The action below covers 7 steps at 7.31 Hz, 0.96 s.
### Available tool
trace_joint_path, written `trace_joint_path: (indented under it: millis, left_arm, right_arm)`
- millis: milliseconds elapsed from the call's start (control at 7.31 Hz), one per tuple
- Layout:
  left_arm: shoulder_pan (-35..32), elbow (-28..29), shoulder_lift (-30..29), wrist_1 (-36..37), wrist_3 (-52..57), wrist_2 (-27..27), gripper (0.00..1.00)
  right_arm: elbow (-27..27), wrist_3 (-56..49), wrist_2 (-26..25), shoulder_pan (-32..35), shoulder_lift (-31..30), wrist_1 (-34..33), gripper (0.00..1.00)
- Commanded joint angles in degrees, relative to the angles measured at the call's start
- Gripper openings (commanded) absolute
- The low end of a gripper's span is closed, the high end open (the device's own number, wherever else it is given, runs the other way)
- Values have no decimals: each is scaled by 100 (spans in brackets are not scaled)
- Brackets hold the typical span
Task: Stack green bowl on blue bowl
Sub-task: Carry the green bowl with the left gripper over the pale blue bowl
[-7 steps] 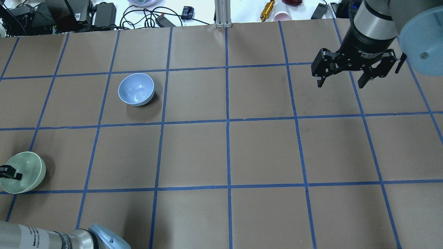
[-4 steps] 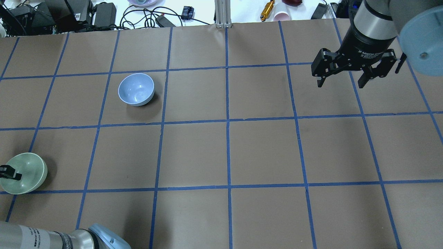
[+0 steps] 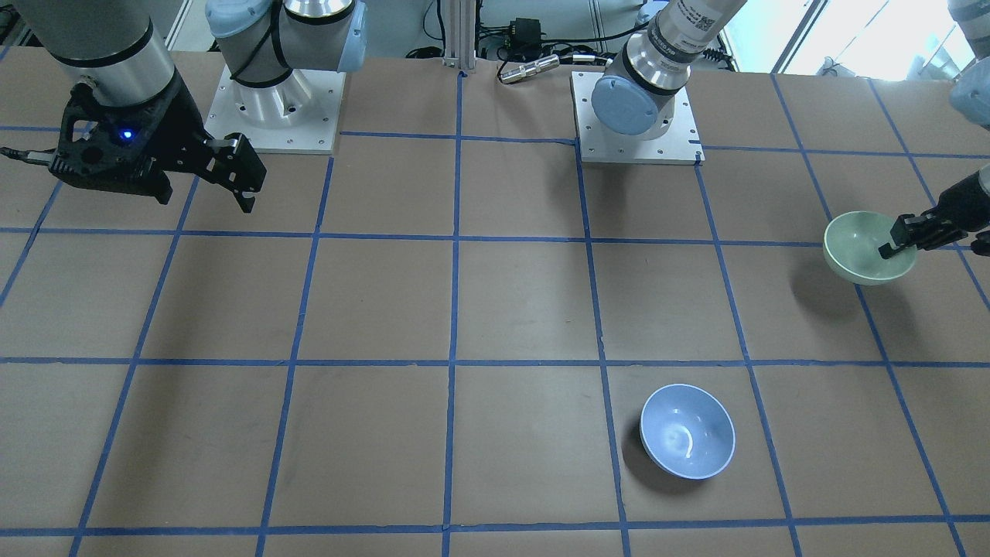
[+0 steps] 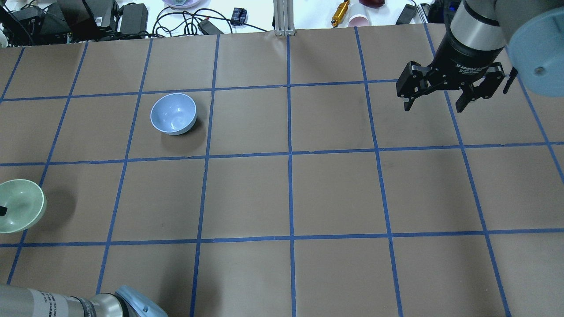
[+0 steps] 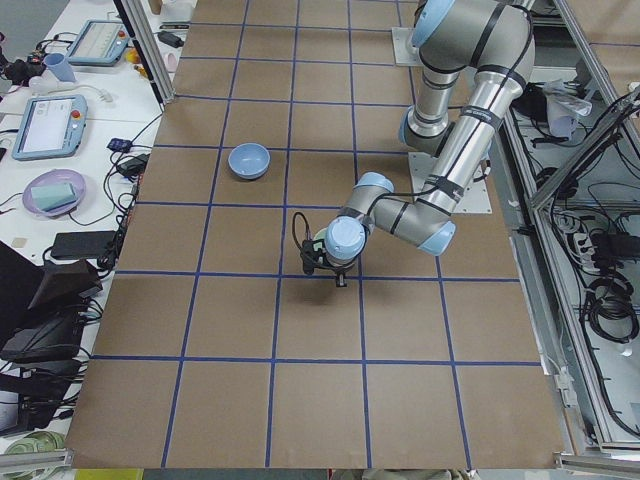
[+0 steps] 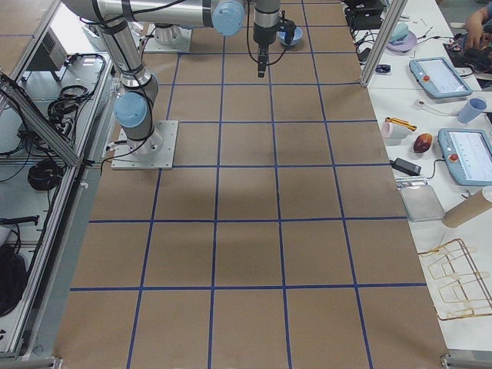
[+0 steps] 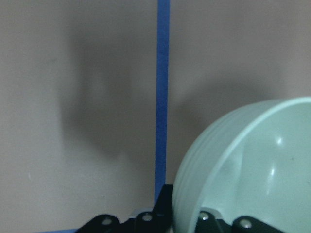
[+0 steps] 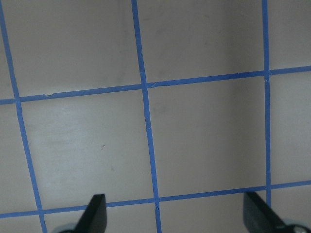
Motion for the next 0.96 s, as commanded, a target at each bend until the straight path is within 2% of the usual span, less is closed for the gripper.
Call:
trace_joint_path:
  millis: [0,137,274,547,821]
  left_arm:
    - [-472,660,135,-795,-422,-73,0]
    - [-710,828,205,-1042,-597,-135,0]
    - [-1130,960,215,-1053,-1121,-336,0]
    - [-2096,1180,172,-1106,-2088,-399,0]
    - [-2687,1216,101,-1089,-3039,-993,0]
  right_arm:
    - [0,0,0,0,0,0,100]
    - [9,0,0,0,0,0,100]
    - [0,0,0,0,0,0,100]
    - [0,0,9,0,0,0,100]
    - [0,0,0,0,0,0,100]
